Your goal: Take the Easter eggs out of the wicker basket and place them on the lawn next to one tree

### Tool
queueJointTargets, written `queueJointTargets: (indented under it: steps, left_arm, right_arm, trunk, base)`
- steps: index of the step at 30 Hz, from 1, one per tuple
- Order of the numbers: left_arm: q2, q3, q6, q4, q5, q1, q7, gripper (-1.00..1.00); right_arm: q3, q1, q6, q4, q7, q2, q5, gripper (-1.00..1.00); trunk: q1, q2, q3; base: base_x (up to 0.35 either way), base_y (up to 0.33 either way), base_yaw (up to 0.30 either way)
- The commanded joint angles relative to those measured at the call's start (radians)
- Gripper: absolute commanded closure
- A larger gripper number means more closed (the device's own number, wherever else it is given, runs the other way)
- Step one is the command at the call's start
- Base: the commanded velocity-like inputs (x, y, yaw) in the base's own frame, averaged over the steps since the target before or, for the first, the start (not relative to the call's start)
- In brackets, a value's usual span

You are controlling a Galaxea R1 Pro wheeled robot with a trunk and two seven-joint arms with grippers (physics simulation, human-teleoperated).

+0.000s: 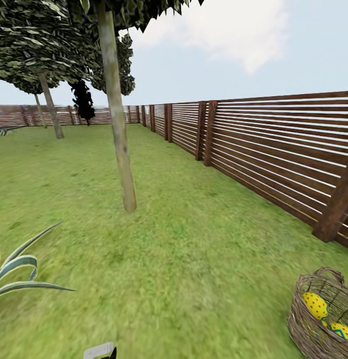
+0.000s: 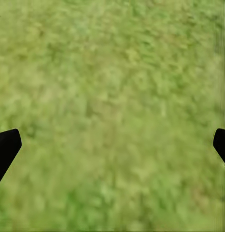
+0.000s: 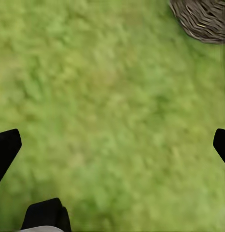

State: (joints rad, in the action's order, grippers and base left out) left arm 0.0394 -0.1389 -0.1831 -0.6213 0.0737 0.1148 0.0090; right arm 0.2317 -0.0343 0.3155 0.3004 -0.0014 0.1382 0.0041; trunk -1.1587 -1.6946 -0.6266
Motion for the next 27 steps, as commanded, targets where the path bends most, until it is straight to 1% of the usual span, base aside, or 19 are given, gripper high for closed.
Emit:
queueJointTargets:
  steps: [1, 14, 27]
  left_arm:
    - [0.000, -0.001, -0.002, 0.000, 0.008, 0.000, -0.001, -1.00]
    - [0.000, -0.001, -0.002, 0.000, 0.008, 0.000, 0.000, -1.00]
    - [0.000, -0.002, -0.002, 0.000, 0.008, 0.000, -0.001, -1.00]
  right_arm:
    - [0.002, -0.001, 0.004, -0.001, 0.000, 0.000, 0.000, -1.00]
    - [0.001, -0.001, 0.004, -0.001, 0.000, 0.000, 0.000, -1.00]
    - [0.001, -0.001, 0.004, -0.001, 0.000, 0.000, 0.000, -1.00]
  trunk:
    - [0.000, 0.000, -0.001]
    - [0.000, 0.000, -0.001]
    - [0.000, 0.000, -0.001]
  base:
    - [0.328, 0.000, -0.265]
    - [0.328, 0.005, -0.273]
    - [0.320, 0.137, -0.274]
